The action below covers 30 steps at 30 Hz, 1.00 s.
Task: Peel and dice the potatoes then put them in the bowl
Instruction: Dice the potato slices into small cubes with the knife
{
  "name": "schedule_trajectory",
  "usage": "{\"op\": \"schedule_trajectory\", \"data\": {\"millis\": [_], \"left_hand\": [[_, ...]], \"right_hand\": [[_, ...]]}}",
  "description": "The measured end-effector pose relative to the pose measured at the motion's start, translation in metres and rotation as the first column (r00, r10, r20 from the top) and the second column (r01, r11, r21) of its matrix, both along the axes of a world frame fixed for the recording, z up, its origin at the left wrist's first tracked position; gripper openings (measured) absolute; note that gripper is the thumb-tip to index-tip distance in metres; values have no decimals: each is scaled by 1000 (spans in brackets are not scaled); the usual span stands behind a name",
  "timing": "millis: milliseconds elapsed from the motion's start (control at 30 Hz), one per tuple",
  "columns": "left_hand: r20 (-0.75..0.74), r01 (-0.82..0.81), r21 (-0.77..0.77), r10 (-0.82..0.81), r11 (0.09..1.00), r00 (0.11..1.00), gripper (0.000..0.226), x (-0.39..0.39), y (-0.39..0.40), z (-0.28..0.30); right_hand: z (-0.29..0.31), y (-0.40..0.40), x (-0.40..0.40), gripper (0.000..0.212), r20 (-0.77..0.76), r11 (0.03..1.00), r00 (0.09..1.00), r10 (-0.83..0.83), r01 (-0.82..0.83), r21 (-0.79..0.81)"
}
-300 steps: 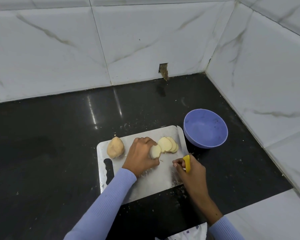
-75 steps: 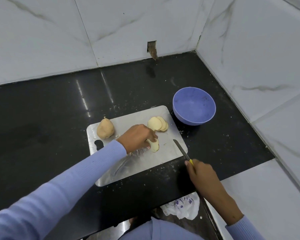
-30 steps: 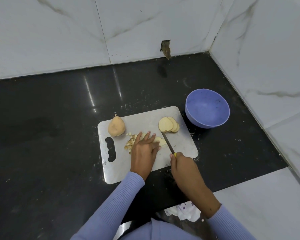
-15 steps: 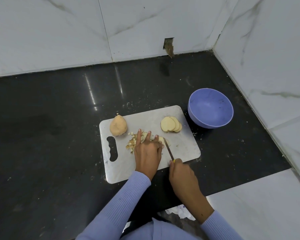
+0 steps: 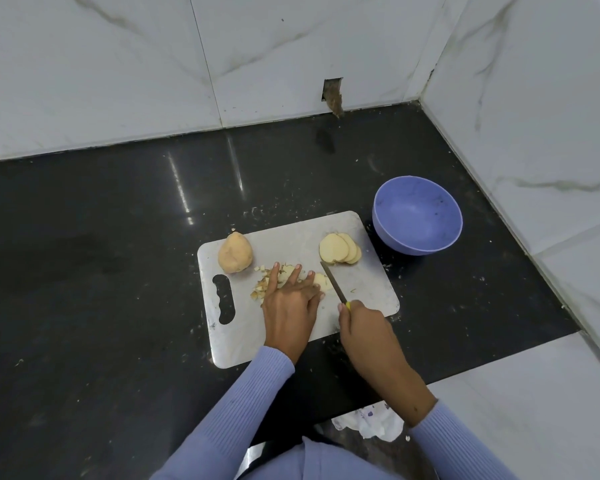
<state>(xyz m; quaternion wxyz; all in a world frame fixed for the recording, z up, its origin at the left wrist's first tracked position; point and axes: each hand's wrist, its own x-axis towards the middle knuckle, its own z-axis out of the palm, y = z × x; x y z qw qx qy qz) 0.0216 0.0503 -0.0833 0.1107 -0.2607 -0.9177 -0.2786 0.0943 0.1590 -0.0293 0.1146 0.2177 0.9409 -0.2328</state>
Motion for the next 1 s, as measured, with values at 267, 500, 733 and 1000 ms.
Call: {"op": "schedule_trajectory", "data": {"millis": [267,500,733,1000], "left_hand": [[54,-33,-24,34,999,998,6,0,0,-1],[57,-48,-44,50,998,997,8,1,1,-1],[20,-18,-34,18,999,1000,2,1,-2,-1],[23,-30,1,30,1000,999,3,1,-9,0]], "right_hand": [[-8,-10,-7,38,58,1000,998,1,-1,6],[-6,-13,31,33,151,997,988,-1,-11,78],[2,-2,49,33,145,1000,989,-2,-1,16],[7,-4,6,34,5,1000,1000,16,-16,-13]]}}
